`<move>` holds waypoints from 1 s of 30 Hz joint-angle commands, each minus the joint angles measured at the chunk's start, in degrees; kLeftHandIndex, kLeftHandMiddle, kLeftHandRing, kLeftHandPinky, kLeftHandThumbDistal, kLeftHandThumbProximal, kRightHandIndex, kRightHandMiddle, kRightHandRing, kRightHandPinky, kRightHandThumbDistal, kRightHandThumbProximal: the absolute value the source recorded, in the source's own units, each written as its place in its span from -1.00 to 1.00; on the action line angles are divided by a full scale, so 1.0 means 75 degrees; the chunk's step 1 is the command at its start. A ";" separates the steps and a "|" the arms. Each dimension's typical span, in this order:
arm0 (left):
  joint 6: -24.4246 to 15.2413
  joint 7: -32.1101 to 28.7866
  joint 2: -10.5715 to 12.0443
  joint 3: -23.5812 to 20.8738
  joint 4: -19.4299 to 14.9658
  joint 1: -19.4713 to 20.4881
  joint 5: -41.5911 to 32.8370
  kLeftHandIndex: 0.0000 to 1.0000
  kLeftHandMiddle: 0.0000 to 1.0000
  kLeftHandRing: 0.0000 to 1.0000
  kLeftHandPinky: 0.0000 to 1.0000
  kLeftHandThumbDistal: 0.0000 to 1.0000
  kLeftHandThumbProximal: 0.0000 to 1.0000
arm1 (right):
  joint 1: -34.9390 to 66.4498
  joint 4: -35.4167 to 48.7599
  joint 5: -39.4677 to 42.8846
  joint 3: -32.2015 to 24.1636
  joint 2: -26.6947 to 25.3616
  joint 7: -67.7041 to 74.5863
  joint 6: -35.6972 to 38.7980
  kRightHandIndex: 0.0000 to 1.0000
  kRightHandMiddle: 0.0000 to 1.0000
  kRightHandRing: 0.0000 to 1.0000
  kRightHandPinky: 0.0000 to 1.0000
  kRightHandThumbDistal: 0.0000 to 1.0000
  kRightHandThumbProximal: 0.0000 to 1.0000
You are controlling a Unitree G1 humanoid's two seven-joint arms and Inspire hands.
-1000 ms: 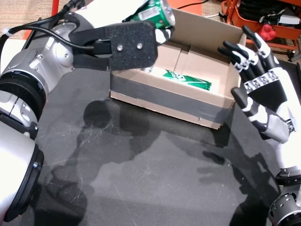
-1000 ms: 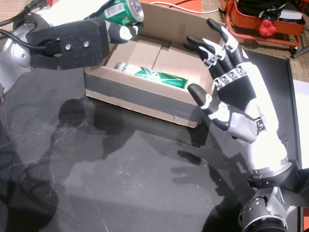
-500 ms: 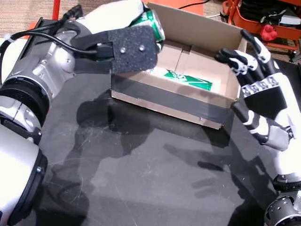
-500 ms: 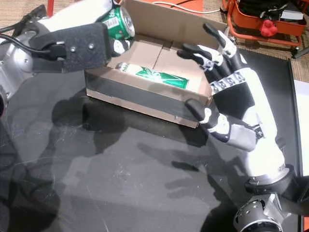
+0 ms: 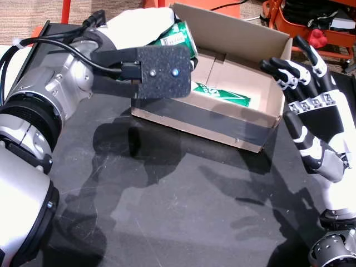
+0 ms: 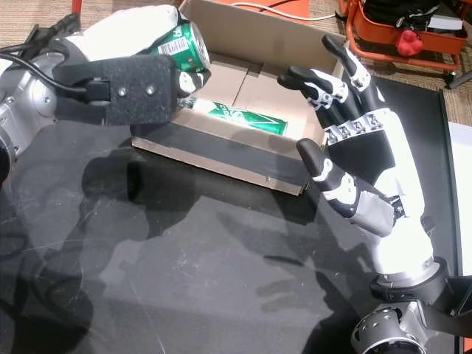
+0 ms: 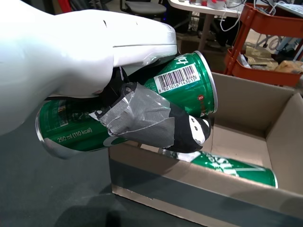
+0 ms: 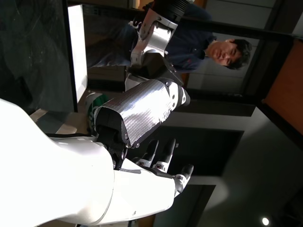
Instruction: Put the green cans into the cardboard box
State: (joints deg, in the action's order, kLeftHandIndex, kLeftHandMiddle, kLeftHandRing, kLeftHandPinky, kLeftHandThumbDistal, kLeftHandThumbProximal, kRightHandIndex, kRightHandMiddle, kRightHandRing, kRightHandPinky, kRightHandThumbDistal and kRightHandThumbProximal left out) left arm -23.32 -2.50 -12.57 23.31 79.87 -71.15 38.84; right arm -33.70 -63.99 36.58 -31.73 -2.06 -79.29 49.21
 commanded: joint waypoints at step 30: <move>-0.0469 -0.0669 -0.0025 -0.0703 -0.0003 0.0450 -0.0293 -0.38 0.08 0.34 0.28 0.63 -0.44 | -0.0179 0.0116 0.0544 -0.0196 0.0483 -0.0470 0.0738 0.62 0.41 0.45 0.81 0.93 1.00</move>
State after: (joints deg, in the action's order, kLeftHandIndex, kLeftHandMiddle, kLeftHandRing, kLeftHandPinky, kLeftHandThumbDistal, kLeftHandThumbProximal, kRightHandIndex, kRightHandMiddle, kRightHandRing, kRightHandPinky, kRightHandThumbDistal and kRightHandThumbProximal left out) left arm -26.27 -6.63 -12.71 18.05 79.79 -69.26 37.43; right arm -34.49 -63.59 40.26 -33.08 1.37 -82.69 54.50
